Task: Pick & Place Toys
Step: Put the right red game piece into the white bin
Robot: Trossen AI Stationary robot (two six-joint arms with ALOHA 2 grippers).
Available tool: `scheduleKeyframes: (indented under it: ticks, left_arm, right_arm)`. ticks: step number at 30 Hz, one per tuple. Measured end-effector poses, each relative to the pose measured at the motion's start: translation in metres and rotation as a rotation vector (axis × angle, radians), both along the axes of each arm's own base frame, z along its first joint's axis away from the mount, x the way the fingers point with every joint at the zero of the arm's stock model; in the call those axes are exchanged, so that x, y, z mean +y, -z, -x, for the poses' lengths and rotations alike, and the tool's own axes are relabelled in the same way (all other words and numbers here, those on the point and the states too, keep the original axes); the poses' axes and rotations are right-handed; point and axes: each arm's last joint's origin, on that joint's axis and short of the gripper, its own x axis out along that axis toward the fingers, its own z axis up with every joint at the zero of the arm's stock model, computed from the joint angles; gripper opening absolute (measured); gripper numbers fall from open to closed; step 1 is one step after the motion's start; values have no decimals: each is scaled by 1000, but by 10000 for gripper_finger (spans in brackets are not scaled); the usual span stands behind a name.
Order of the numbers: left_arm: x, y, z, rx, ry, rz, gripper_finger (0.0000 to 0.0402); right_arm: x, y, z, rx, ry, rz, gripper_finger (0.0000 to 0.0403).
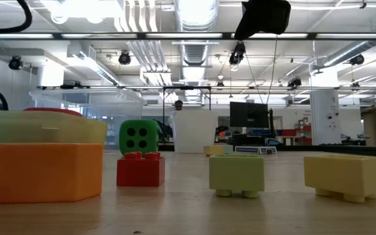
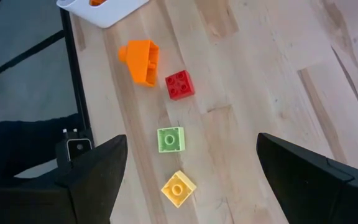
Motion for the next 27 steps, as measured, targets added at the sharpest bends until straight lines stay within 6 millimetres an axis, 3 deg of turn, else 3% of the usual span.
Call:
scheduleKeyframes:
  ticks: [18,21,27]
  left_arm:
    - [-1,-1,-1,30,-75,9,157]
    - [-1,-1,-2,34,-80,23,189]
    - [-3,-2,-2,57,-119,38,288]
  right_arm:
    - [0,0,0,1,3,-2,352]
    - [0,0,0,0,3,-1,352]
    - [0,0,0,1,8,-5,352]
